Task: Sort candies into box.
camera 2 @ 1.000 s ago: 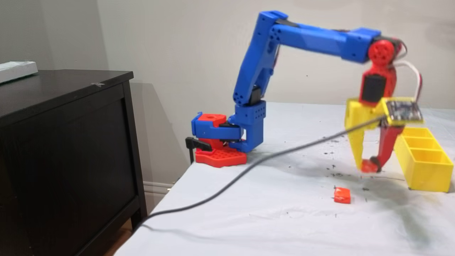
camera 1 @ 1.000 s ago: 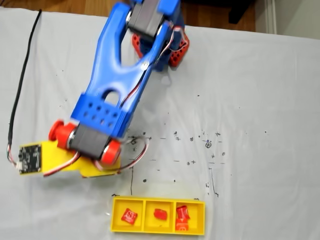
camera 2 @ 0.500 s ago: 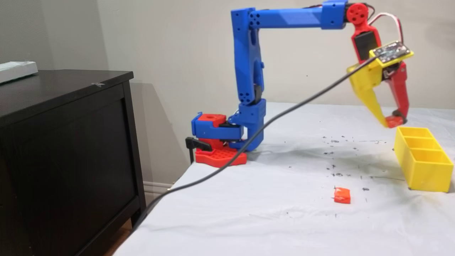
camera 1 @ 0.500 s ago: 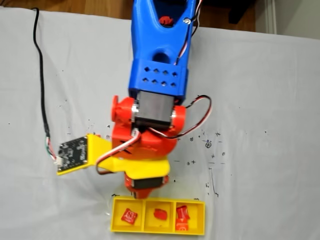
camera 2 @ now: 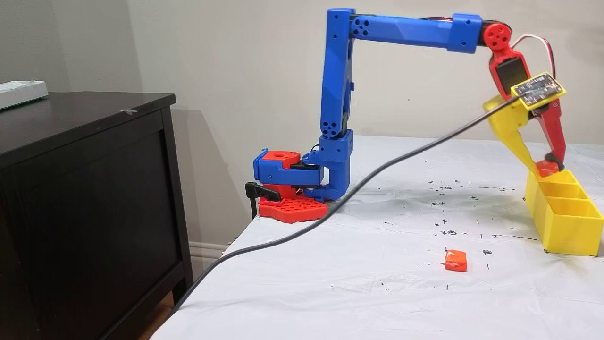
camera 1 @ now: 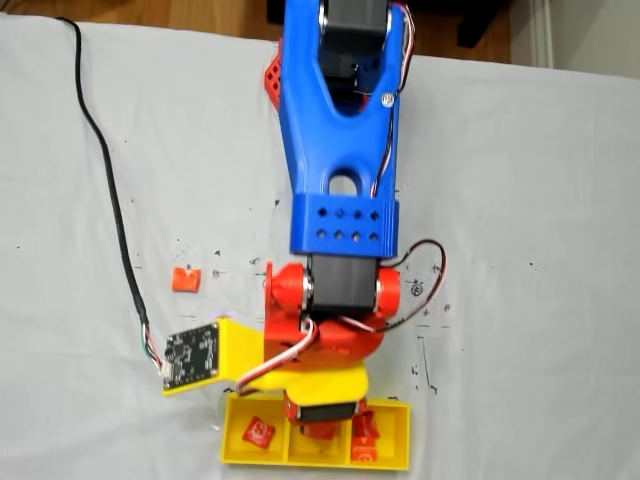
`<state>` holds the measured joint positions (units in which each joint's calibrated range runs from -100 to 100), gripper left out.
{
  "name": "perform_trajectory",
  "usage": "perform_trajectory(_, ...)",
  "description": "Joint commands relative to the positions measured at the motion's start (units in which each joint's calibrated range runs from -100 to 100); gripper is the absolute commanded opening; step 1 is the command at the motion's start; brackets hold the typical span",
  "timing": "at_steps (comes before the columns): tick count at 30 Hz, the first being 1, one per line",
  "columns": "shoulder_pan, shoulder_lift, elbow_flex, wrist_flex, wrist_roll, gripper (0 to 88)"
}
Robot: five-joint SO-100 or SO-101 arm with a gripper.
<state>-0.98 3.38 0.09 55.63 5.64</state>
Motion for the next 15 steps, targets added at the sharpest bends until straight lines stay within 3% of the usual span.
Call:
perform_trajectory(1,-1.1,2.2,-11.3,1.0,-0.3,0.2)
perform_trajectory(9,-1.5,6.7,-16.5,4.9,0.0,1.5)
perform_trajectory(15,-1.5,7.6,-17.2,5.5,0.0,22.1)
